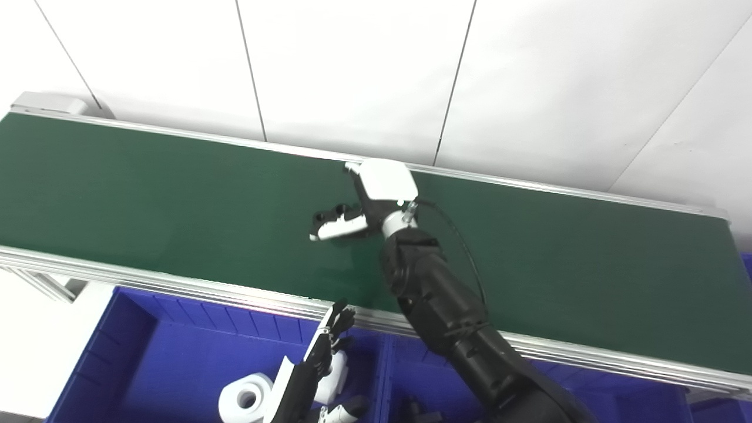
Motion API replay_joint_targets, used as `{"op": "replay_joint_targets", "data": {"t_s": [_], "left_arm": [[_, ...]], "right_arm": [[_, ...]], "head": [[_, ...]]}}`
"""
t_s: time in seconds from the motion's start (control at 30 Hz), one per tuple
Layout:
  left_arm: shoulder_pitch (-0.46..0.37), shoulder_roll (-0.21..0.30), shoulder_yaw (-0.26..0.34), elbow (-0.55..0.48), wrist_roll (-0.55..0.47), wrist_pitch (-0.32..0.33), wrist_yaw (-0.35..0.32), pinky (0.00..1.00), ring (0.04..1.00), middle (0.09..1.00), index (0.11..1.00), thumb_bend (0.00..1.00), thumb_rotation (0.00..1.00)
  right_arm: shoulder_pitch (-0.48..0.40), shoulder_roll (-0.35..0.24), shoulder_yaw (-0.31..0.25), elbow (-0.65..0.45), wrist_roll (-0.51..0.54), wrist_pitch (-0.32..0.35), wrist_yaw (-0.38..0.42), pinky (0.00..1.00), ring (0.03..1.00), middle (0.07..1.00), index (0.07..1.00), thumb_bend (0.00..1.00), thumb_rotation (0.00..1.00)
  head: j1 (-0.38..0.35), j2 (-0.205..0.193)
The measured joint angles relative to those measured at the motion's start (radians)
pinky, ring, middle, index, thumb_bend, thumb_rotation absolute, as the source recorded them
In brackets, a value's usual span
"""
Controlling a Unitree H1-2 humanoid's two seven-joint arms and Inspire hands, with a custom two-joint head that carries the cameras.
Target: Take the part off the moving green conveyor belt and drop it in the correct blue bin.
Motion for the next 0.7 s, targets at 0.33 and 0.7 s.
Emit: {"op": "replay_joint_targets", "data": {"t_s": [0.33, 0.7], "left_arm": [[0.002, 0.004, -0.003, -0.014, -0.005, 0.0, -0.013, 0.86, 0.929, 0.938, 0.988, 0.86, 0.71], [0.011, 0.006, 0.0, -0.027, -0.004, 0.0, -0.028, 0.86, 0.926, 0.942, 0.997, 0.83, 0.72]], "right_arm": [[-0.064, -0.021, 0.035, 0.015, -0.121, 0.063, 0.246, 0.23, 0.322, 0.473, 0.605, 0.65, 0.11], [-0.04, 0.01, 0.014, -0.018, -0.218, 0.065, 0.249, 0.07, 0.135, 0.47, 0.485, 0.53, 0.0]], "head": [[-0.006, 0.003], [-0.02, 0.014]]}}
